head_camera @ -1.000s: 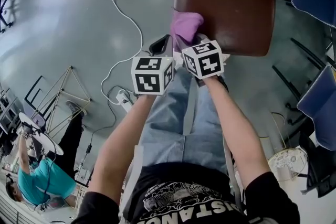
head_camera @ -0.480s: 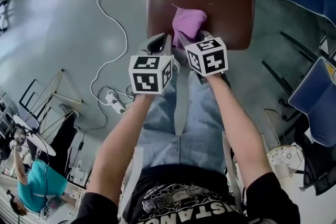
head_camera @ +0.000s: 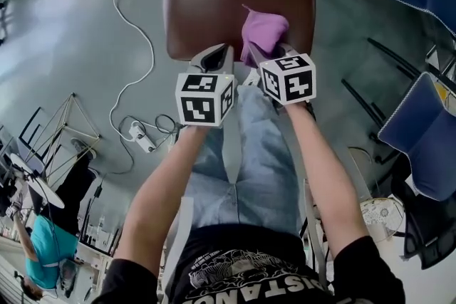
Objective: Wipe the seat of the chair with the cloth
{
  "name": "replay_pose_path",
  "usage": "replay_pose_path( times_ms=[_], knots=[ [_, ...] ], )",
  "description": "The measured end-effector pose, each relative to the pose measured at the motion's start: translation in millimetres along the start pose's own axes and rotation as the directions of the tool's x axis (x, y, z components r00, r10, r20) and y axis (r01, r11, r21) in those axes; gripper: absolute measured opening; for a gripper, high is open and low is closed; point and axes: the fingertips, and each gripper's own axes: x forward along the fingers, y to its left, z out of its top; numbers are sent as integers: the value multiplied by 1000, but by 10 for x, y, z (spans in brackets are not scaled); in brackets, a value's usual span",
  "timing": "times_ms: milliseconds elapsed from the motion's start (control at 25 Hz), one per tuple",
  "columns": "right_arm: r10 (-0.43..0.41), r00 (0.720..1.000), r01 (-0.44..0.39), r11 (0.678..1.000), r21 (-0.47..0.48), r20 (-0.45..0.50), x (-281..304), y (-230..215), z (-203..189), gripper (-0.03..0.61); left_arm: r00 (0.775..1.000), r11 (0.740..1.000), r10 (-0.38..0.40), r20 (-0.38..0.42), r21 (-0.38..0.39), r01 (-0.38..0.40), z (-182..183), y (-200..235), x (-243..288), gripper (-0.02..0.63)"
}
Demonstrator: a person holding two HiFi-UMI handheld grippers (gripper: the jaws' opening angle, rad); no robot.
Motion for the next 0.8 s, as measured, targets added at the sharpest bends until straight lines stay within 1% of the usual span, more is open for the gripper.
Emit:
replay_pose_path(
  times_ms=[360, 520, 640, 800],
  knots=[
    [-57, 998, 55, 997, 57, 33, -460, -655, -149, 66, 999, 999, -35, -5, 36, 35, -6, -558, 223, -3],
    [-103, 994, 101, 992, 82, 27, -623, -946, -238, 66, 999, 998, -47, 1, 39, 47, 2, -738, 327, -3],
    [-113, 993, 111, 991, 79, 29, -674, -982, -220, 66, 998, 997, -59, -2, 41, 59, 15, -827, 361, -3],
    [-95, 993, 91, 994, 62, 63, -683, -823, -81, 66, 997, 997, -73, 8, 42, 72, 132, -868, 269, -3]
  ],
)
